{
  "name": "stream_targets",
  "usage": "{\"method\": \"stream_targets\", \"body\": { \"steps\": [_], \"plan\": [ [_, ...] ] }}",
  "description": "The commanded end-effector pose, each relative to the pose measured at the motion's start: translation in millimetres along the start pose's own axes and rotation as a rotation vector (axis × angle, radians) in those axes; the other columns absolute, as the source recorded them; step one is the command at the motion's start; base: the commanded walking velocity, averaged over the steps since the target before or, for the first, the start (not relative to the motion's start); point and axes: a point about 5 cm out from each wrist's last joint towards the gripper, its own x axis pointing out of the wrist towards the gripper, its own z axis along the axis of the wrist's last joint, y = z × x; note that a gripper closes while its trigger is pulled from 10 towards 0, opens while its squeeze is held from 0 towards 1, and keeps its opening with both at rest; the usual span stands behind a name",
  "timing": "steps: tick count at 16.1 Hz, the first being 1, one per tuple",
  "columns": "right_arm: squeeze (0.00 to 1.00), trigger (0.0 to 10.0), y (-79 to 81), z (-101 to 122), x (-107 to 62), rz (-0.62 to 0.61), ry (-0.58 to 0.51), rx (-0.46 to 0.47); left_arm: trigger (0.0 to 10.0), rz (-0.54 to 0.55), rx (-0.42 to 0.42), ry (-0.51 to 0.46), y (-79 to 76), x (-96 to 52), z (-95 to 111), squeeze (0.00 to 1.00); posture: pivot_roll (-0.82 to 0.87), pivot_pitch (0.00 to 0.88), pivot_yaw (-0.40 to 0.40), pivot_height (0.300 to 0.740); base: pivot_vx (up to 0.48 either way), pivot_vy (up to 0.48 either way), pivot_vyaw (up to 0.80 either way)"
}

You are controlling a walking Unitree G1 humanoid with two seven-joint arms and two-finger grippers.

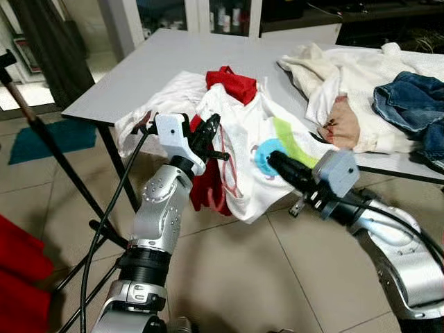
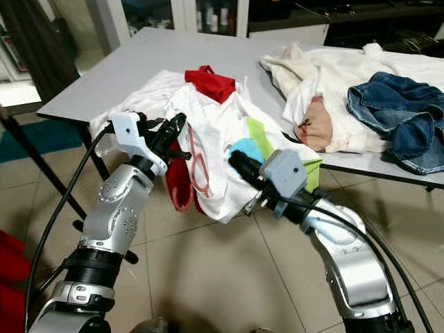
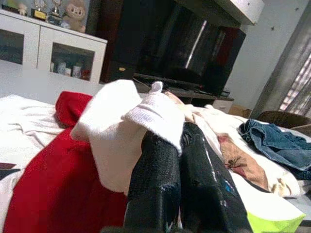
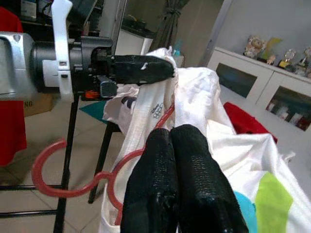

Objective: Hang hanger

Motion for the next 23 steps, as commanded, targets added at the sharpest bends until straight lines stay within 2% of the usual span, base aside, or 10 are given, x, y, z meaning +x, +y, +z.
{"method": "stream_targets", "body": {
  "steps": [1,3,6,9,15,18,20,23],
  "plan": [
    [0.0,10.0,5.2,0,0.3,0.028,-0.002,-0.021,10.0,0.008,0.016,-0.017,1.0,1.2,4,0.0,0.05,0.009,0.041,0.74,0.0,0.0,0.0],
    [0.0,10.0,16.2,-8,0.9,0.077,0.036,-0.078,10.0,-0.016,0.067,-0.024,0.1,3.7,6,0.0,0.05,0.006,0.04,0.74,0.0,0.0,0.0],
    [0.0,10.0,23.3,-5,4.0,0.098,0.008,-0.071,10.0,-0.059,0.141,-0.045,-1.0,14.6,14,0.0,0.05,0.002,0.042,0.74,0.0,0.0,0.0],
    [0.0,10.0,22.1,-9,2.4,0.119,0.04,-0.105,10.0,-0.06,0.144,-0.05,0.7,22.9,17,0.0,0.04,0.0,0.046,0.74,0.0,0.0,0.0],
    [0.0,10.0,20.2,-5,4.1,0.175,0.045,-0.184,10.0,-0.064,0.141,-0.066,-0.5,29.6,16,0.0,0.03,0.013,0.033,0.74,0.0,0.0,0.0],
    [0.0,10.0,24.0,-6,4.6,0.21,0.044,-0.161,10.0,-0.061,0.143,-0.07,1.6,28.2,16,0.0,0.04,0.033,0.04,0.74,0.0,0.0,0.0],
    [0.0,10.0,21.7,-10,6.4,0.173,0.042,-0.136,10.0,-0.06,0.146,-0.069,2.1,26.9,15,0.0,0.04,0.036,0.04,0.74,0.0,0.0,0.0],
    [0.0,10.0,-0.4,-7,14.0,-0.007,0.0,-0.107,10.0,-0.055,0.143,-0.067,1.8,24.3,12,0.0,0.05,0.036,0.038,0.74,0.0,0.0,0.27]
  ]
}}
